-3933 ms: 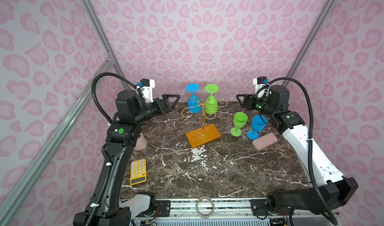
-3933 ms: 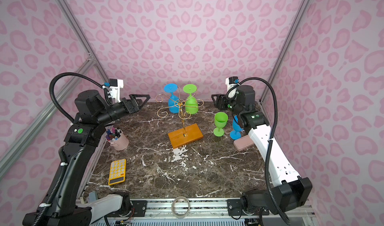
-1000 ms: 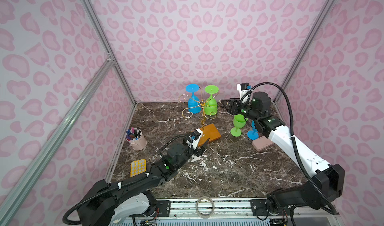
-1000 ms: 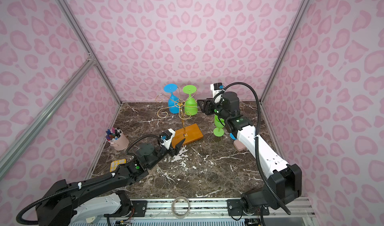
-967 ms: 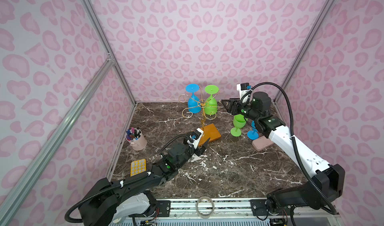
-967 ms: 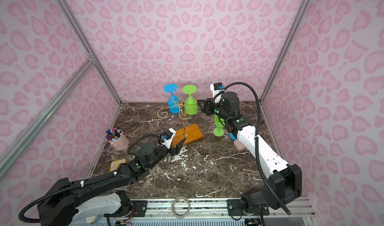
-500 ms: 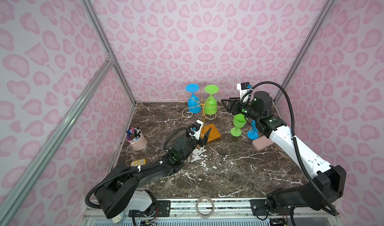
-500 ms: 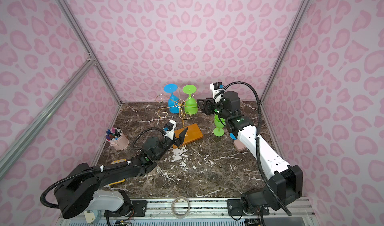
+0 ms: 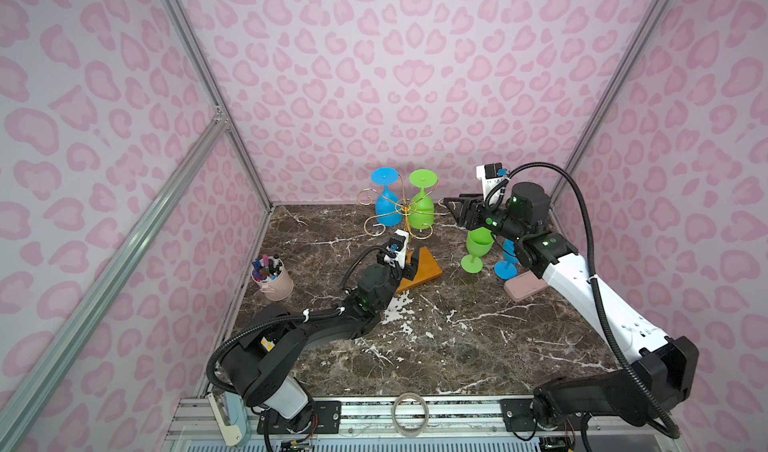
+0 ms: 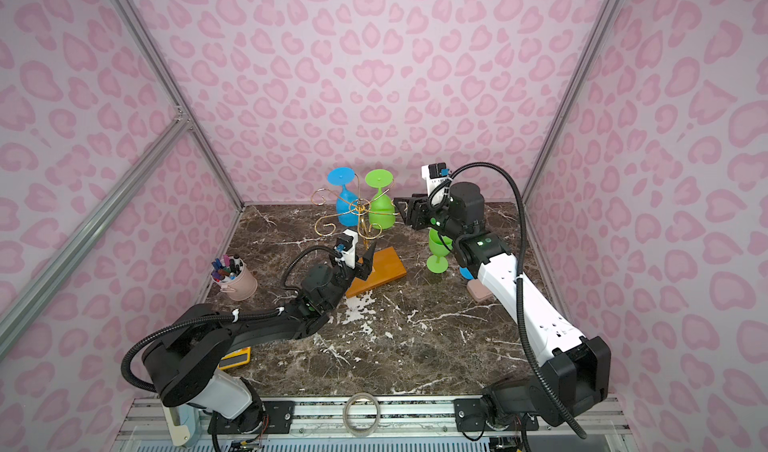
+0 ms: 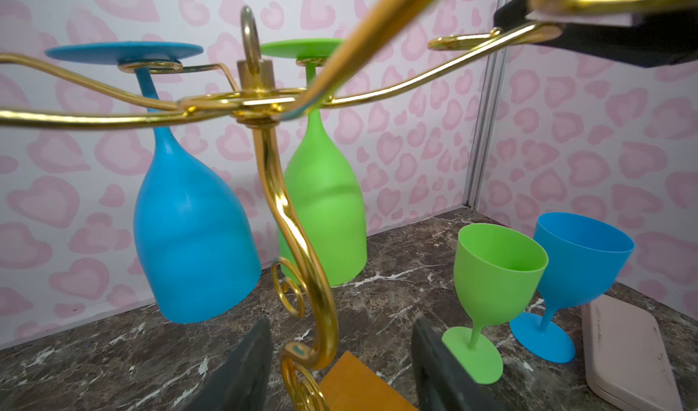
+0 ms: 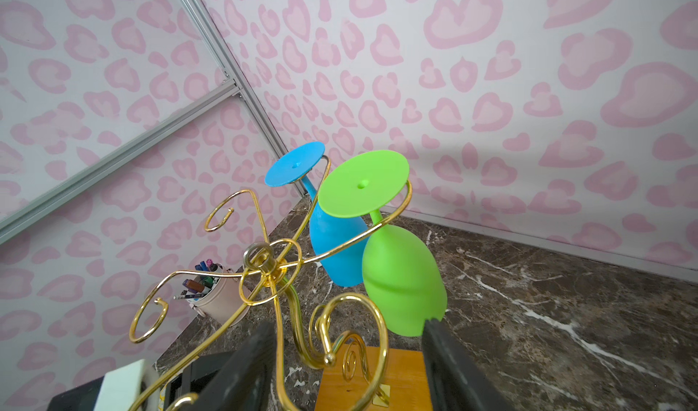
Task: Take the wine glass off the wine glass rack
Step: 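Close the left gripper on the rack's gold stem while the right approaches the green glass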
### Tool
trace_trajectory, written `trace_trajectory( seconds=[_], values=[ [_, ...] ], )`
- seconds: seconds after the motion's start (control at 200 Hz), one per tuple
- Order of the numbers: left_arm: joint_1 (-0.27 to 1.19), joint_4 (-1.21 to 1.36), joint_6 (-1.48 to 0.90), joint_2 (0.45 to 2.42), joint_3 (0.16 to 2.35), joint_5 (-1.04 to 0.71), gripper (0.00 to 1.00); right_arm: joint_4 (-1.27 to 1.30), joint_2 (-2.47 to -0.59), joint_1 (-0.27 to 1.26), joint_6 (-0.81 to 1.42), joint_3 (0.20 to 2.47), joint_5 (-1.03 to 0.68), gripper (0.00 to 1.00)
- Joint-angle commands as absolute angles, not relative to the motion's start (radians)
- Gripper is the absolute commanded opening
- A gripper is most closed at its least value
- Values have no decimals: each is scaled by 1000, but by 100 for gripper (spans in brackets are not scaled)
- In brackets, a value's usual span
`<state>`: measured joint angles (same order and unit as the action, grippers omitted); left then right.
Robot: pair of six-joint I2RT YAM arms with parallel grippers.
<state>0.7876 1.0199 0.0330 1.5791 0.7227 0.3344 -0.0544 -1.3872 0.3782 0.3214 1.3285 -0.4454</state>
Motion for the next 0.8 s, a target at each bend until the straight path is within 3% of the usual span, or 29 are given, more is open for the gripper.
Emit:
trace_trajectory(
  seconds=[0.0,0.435,0.795],
  values=[
    [787,1092,15,1611,754,394,57,-57,-1373,379,319,1320,-450,63],
    [788,1141,5,1707,812,463,53,-91,-1236,370,323,1276,-430,64],
    [785,1124,16,1724,845,482,37,-74,-1124,301,375,1104,-437,64]
  ],
)
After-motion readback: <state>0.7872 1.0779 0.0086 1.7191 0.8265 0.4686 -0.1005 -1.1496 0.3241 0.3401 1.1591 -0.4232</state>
